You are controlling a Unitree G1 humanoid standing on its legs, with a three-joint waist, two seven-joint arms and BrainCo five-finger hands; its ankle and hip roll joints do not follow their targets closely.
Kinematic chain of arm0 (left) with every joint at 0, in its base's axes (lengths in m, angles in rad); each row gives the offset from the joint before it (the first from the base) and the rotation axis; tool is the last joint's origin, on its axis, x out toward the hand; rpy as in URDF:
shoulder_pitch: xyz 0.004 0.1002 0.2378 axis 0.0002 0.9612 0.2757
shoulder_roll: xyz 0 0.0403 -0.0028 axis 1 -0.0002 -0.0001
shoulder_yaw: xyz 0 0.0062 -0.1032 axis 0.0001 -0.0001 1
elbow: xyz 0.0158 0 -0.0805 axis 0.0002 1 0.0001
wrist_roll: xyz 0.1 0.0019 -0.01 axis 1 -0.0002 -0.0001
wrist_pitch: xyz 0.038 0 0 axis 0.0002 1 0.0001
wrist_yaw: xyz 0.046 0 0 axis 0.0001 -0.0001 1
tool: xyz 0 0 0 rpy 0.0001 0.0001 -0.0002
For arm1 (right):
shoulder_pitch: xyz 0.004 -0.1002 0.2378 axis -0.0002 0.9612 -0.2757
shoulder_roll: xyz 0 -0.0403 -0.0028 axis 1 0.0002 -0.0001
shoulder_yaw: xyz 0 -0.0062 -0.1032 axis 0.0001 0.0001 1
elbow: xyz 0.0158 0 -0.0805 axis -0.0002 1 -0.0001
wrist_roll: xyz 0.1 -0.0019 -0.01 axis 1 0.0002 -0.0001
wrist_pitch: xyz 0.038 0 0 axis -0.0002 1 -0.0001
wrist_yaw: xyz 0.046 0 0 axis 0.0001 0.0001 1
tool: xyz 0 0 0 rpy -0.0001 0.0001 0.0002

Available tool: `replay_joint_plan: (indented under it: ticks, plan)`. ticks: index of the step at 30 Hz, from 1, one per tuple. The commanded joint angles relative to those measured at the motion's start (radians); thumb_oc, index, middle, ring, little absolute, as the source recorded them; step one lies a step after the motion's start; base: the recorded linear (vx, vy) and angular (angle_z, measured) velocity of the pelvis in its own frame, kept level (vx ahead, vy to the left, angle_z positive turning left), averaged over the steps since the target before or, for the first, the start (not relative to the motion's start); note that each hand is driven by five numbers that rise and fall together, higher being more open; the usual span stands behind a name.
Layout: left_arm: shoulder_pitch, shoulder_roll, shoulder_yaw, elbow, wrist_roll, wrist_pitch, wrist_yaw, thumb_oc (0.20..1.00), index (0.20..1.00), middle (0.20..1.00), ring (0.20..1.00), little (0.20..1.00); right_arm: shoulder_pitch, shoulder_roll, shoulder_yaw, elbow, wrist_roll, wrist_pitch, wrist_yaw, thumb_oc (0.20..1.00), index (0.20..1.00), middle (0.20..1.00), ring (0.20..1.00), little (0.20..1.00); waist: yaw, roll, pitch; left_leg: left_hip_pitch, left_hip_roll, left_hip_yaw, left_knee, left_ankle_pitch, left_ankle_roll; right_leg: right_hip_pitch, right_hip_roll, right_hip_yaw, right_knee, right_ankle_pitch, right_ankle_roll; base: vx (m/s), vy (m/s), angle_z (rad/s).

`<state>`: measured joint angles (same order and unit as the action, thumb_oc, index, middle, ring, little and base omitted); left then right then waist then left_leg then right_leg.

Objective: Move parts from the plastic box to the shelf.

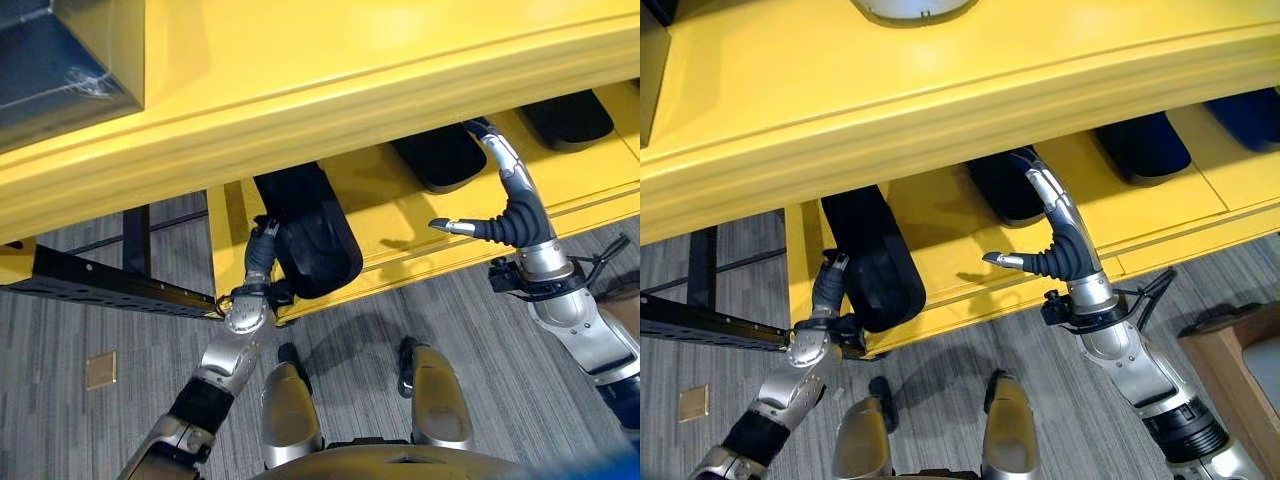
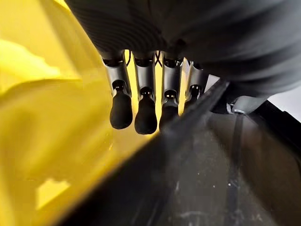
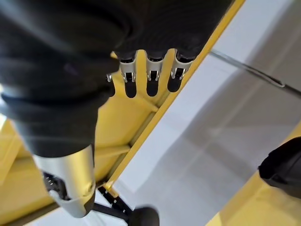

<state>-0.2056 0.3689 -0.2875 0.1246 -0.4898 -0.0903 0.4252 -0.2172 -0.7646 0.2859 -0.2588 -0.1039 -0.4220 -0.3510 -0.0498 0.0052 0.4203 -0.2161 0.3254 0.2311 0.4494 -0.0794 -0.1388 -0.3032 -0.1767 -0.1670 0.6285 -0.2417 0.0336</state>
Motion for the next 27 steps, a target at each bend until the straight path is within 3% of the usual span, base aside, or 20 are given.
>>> replay_joint_plan:
  ticks: [1, 5, 13, 22, 27]
  plan:
    - [-0.019, 0.04, 0.035, -0.041, 0.039, -0.051, 0.034, 0.2, 0.2, 0.2, 0.2, 0.2, -0.039, 0.041, -0.017, -0.05, 0.005, -0.039, -0.008, 1.0, 1.0, 1.0, 1.0, 1.0, 0.013, -0.042, -0.021, -0.074, -0.043, 0.022, 0.159, 0.025, 0.072, 0.076, 0.038, -0.109, -0.071, 0.041, -0.012, -0.03, -0.043, -0.04]
    - [-0.064, 0.048, 0.051, -0.007, 0.048, -0.031, 0.068, 0.2, 0.2, 0.2, 0.2, 0.2, -0.075, 0.062, -0.01, -0.052, 0.007, -0.016, -0.044, 1.0, 1.0, 1.0, 1.0, 1.0, 0.008, -0.054, -0.006, -0.107, -0.031, 0.034, 0.207, 0.001, 0.082, 0.051, 0.042, -0.105, -0.039, 0.036, -0.014, -0.06, -0.025, 0.0]
    - [-0.15, 0.05, 0.074, 0.077, 0.029, 0.014, 0.128, 0.2, 0.2, 0.2, 0.2, 0.2, -0.123, 0.074, 0.0, -0.071, -0.004, -0.014, -0.005, 1.0, 1.0, 1.0, 1.0, 1.0, -0.015, -0.051, 0.033, -0.189, -0.01, 0.06, 0.342, -0.037, 0.097, -0.024, 0.025, -0.092, 0.072, 0.01, -0.026, -0.07, 0.026, -0.09]
    - [-0.315, 0.091, 0.103, 0.289, 0.076, 0.046, 0.158, 0.2, 0.2, 0.2, 0.2, 0.2, -0.253, 0.076, 0.028, -0.056, 0.012, 0.048, 0.04, 1.0, 1.0, 1.0, 1.0, 1.0, -0.039, -0.048, 0.074, -0.261, -0.011, 0.077, 0.435, -0.071, 0.109, -0.122, -0.002, -0.074, 0.175, -0.012, -0.03, -0.07, 0.041, -0.07]
    - [-0.436, 0.143, 0.089, 0.434, 0.114, 0.058, 0.145, 0.2, 0.2, 0.2, 0.2, 0.2, -0.329, 0.036, 0.053, -0.053, 0.022, 0.076, 0.046, 1.0, 1.0, 1.0, 1.0, 1.0, -0.064, -0.035, 0.099, -0.299, -0.002, 0.091, 0.448, -0.072, 0.106, -0.179, -0.008, -0.059, 0.196, -0.015, -0.033, -0.11, 0.053, -0.05]
